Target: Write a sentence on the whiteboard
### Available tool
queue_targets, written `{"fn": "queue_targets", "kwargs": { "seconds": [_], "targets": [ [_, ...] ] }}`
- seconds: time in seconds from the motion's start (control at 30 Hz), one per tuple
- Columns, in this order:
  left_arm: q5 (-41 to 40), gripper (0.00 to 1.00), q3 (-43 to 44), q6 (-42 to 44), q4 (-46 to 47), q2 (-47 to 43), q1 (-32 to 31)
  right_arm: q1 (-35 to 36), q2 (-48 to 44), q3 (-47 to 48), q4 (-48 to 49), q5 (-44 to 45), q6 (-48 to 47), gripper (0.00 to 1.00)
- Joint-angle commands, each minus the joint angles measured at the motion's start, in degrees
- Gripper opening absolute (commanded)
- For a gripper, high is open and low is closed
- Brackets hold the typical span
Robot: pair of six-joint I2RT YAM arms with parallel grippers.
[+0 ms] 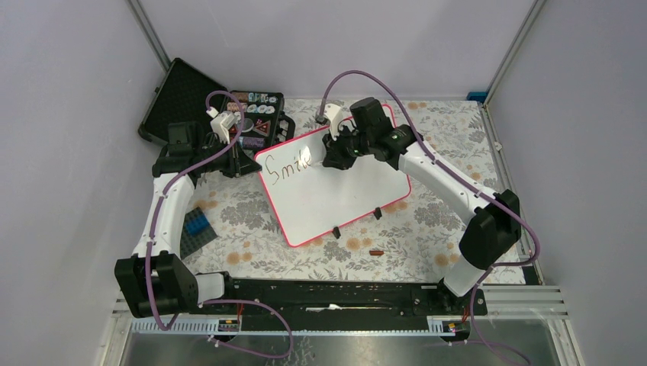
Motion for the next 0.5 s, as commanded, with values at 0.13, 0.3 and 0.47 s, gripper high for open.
{"fn": "queue_targets", "kwargs": {
  "seconds": [0.13,0.3,0.47],
  "targets": [
    [-1.0,0.00,0.2,1.8,3.2,-1.3,0.0,-1.4,-3.2,-1.1,0.9,1.8,-1.4,0.00],
    [-1.0,0.00,0.2,1.8,3.2,-1.3,0.0,-1.5,-3.1,-0.3,0.3,1.4,-1.4,0.00],
    [-1.0,0.00,0.1,1.9,3.2,-1.3,0.0,-1.5,-3.8,0.7,-0.5,-0.4,-1.3,0.00]
  ]
}}
